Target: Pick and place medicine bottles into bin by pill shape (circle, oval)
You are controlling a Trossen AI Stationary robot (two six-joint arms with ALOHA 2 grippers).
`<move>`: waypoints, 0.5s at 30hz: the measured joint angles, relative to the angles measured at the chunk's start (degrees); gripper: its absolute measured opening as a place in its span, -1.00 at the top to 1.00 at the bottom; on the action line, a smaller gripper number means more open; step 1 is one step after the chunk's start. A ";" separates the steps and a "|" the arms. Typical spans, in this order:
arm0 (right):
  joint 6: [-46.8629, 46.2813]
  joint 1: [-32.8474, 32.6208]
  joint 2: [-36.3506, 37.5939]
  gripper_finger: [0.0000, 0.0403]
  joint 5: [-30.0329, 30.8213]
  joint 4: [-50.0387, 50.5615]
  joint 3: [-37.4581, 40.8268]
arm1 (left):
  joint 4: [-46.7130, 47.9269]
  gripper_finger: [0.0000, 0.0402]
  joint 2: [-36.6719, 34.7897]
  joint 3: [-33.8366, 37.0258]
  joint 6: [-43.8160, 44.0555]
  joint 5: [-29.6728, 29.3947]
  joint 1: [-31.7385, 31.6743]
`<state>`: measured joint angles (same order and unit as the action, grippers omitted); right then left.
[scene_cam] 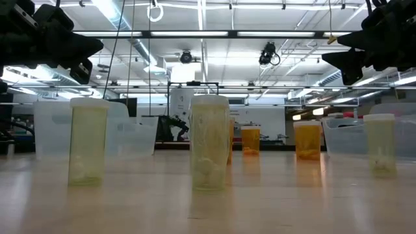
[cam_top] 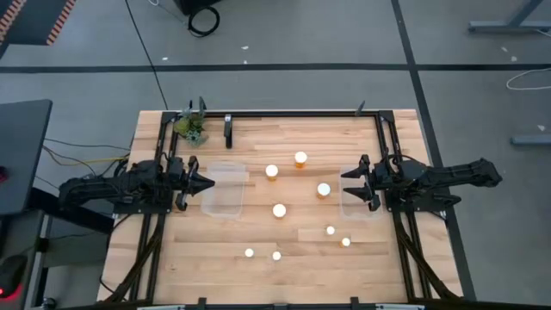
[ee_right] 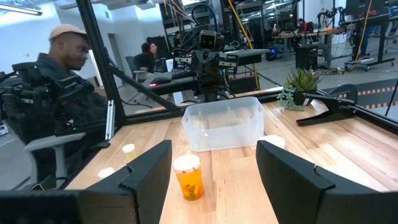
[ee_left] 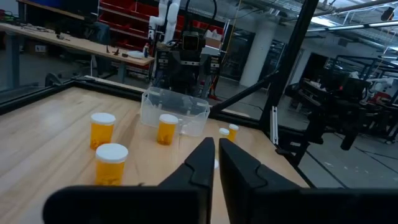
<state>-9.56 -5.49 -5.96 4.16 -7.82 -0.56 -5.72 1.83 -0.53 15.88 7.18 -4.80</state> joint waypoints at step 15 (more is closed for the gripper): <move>0.00 0.02 0.00 -0.20 -0.02 0.01 -0.01 | 0.01 0.87 0.01 0.01 0.00 0.00 -0.01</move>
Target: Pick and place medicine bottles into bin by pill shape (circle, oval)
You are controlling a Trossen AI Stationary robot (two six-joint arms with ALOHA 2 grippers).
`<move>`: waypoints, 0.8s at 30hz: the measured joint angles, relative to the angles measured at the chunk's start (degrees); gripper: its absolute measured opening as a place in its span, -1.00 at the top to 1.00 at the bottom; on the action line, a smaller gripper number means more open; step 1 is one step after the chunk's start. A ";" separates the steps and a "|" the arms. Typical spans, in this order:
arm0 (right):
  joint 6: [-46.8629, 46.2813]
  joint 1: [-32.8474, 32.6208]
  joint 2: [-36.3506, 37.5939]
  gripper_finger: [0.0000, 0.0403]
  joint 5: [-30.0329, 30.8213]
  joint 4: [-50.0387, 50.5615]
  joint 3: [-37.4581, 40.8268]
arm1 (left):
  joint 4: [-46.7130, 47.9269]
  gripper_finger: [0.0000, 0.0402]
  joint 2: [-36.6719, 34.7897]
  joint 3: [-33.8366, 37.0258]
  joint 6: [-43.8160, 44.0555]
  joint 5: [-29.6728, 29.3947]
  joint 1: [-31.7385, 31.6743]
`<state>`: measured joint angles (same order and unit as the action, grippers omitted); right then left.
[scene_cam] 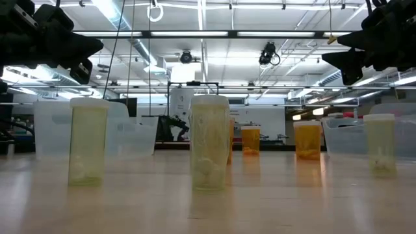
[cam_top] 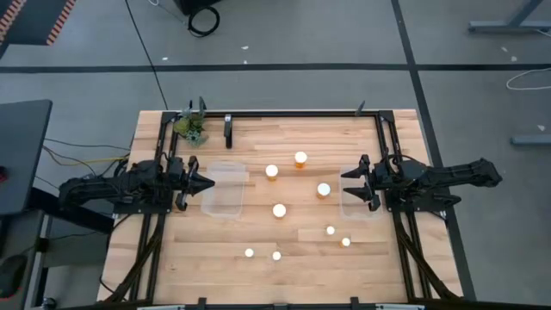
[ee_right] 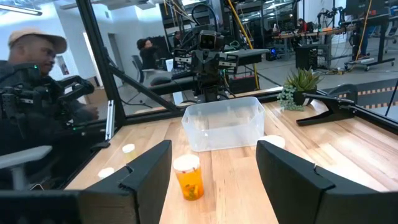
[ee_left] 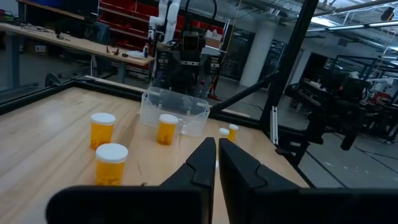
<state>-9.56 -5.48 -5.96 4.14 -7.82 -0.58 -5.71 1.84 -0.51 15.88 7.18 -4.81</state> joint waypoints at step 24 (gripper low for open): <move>-0.02 -0.02 0.00 -0.20 0.00 -0.02 0.02 | -0.01 0.84 0.00 0.00 0.00 -0.01 0.00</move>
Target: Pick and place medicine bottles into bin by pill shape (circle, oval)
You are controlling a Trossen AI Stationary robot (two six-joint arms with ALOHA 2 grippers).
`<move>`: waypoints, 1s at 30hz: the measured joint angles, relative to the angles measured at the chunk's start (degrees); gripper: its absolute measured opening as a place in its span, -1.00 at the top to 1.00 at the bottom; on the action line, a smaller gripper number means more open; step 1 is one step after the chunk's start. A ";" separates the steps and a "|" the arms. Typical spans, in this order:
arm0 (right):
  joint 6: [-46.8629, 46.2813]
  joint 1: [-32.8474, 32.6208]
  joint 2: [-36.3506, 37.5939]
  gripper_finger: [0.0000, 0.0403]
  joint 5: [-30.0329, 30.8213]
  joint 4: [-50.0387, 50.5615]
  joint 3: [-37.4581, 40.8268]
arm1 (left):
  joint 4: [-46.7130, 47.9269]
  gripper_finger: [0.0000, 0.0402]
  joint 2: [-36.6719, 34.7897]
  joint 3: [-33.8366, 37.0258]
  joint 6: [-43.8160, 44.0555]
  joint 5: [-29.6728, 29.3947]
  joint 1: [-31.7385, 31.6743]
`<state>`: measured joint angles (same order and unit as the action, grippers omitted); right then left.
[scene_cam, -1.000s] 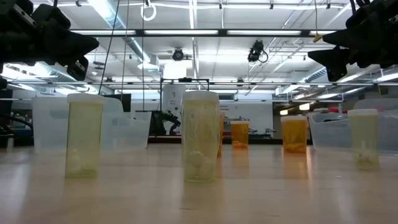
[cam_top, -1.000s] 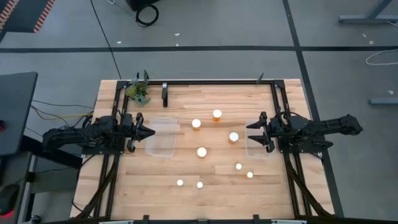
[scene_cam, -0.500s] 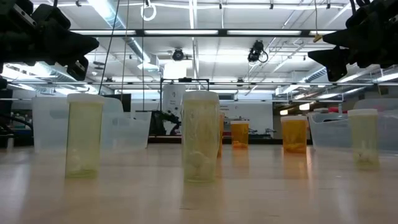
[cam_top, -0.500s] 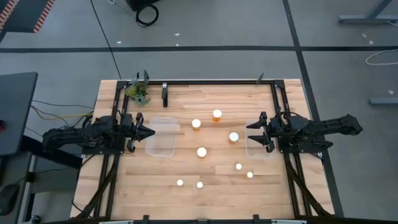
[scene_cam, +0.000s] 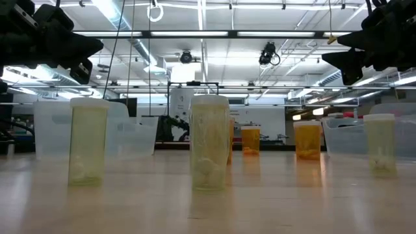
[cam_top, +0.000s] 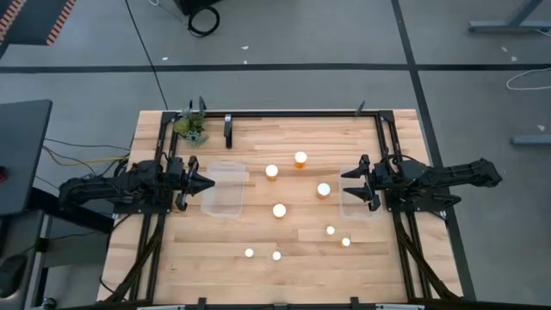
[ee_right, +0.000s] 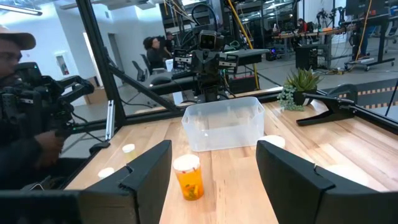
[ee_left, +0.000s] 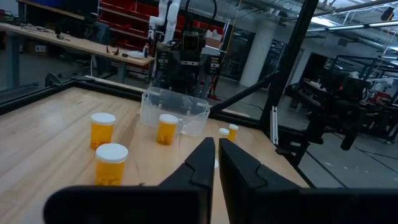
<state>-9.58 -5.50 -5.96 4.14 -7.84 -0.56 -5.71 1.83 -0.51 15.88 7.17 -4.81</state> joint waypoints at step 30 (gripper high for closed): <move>0.01 0.02 0.00 -0.20 0.01 0.02 0.00 | 0.01 0.86 -0.01 0.00 0.00 0.00 0.01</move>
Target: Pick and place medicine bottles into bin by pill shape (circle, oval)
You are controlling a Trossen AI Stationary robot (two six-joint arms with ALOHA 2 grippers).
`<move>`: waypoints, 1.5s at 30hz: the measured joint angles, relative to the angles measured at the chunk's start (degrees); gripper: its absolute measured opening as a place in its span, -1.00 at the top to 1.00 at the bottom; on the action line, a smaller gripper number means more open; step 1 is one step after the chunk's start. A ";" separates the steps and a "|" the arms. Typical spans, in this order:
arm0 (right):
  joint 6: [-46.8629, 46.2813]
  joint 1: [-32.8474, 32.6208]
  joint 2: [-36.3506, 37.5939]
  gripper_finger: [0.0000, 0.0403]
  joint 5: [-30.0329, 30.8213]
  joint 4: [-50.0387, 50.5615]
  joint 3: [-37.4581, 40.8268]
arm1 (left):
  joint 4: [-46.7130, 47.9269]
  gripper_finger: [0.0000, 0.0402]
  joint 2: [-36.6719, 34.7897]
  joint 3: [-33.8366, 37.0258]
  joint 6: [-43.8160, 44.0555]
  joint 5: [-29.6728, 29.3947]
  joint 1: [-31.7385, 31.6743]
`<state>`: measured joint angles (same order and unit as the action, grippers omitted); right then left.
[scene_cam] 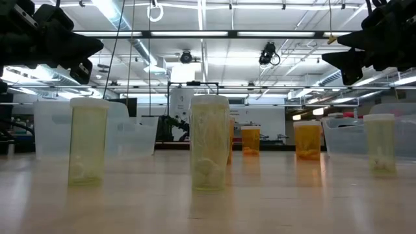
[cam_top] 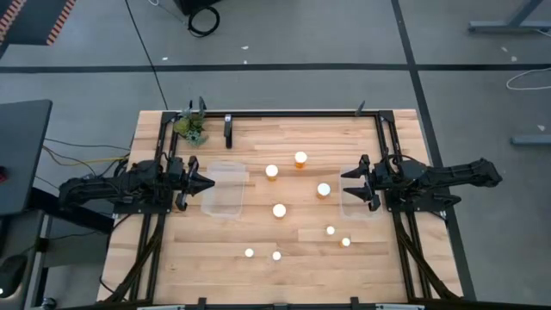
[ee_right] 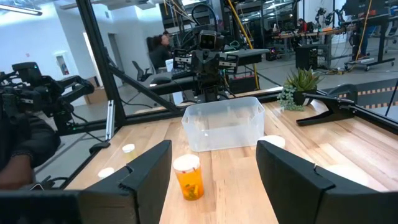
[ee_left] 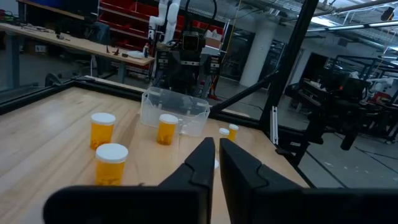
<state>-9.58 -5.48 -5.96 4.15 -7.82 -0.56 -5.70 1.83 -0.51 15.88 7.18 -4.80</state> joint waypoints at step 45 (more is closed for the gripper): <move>10.48 0.01 -1.48 -0.20 1.81 -20.67 -0.02 | -0.02 0.87 0.02 0.00 0.00 -0.02 0.00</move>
<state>0.91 -5.48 -7.43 5.96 -28.49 -0.58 -5.72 1.85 -0.51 15.88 7.16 -4.80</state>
